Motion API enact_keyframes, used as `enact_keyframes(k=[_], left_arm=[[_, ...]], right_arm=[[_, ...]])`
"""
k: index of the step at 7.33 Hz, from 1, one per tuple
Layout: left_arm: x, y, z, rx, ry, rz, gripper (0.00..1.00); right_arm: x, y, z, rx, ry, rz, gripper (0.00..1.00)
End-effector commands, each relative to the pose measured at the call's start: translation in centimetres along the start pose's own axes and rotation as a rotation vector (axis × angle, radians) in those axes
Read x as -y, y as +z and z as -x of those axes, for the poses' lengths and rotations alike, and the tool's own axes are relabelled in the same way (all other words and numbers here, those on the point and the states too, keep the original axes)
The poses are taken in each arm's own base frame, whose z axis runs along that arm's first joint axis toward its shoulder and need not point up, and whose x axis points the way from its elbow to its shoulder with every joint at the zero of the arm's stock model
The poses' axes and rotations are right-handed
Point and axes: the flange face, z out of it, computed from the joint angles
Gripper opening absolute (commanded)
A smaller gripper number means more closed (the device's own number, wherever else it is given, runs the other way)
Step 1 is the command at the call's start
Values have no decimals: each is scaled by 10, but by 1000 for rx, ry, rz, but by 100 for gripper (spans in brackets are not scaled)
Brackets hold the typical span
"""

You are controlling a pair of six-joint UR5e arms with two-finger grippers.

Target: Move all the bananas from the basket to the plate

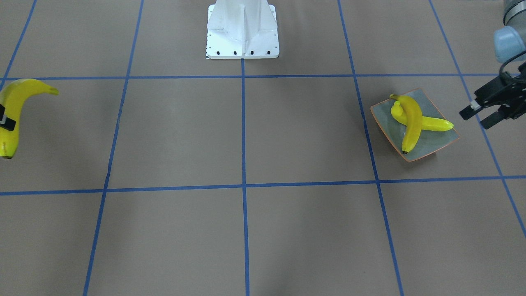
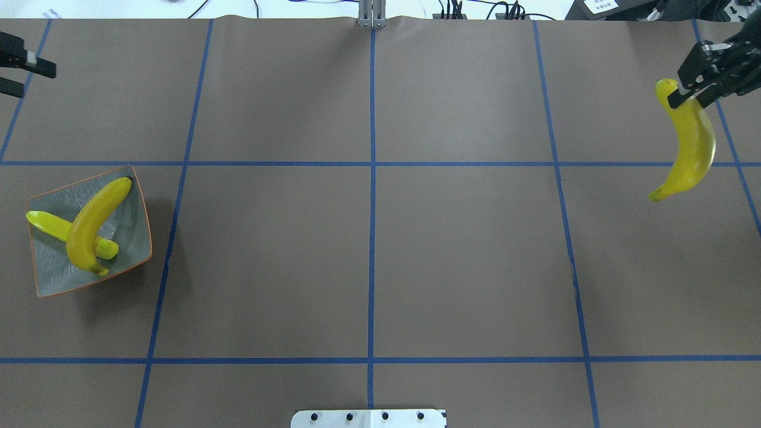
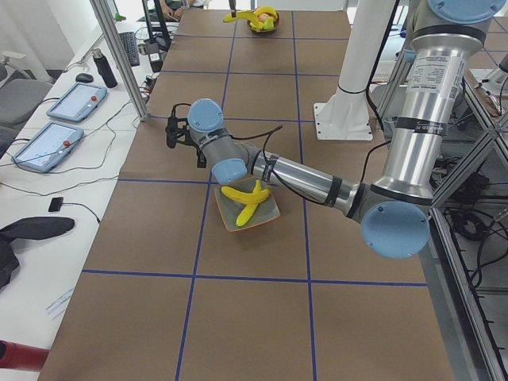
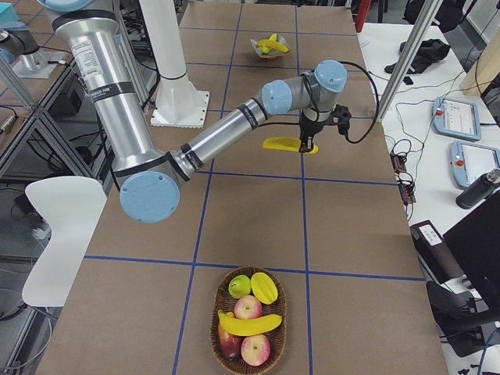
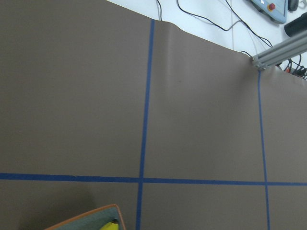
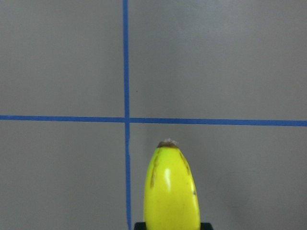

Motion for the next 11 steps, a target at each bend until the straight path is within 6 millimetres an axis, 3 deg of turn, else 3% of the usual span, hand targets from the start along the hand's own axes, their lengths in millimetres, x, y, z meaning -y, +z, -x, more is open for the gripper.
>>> enact_keyframes(k=[1, 3, 5, 6, 8, 11], left_arm=[[2, 43, -77, -60, -1, 67, 99], [-14, 70, -170, -145, 2, 132, 100], [-42, 89, -225, -194, 23, 168, 100], [-66, 101, -247, -219, 56, 196, 100], [-109, 119, -283, -273, 118, 271, 99], [-157, 146, -308, -364, 201, 283, 97]], right_arm=[[-4, 8, 68, 28, -2, -2, 0], [-16, 28, 115, 54, -32, 20, 0], [-31, 57, 164, 91, -55, 34, 0], [-39, 70, 189, 97, -64, 36, 0], [-46, 75, 236, 122, 20, 57, 0], [-42, 74, 278, 138, 104, 72, 0]])
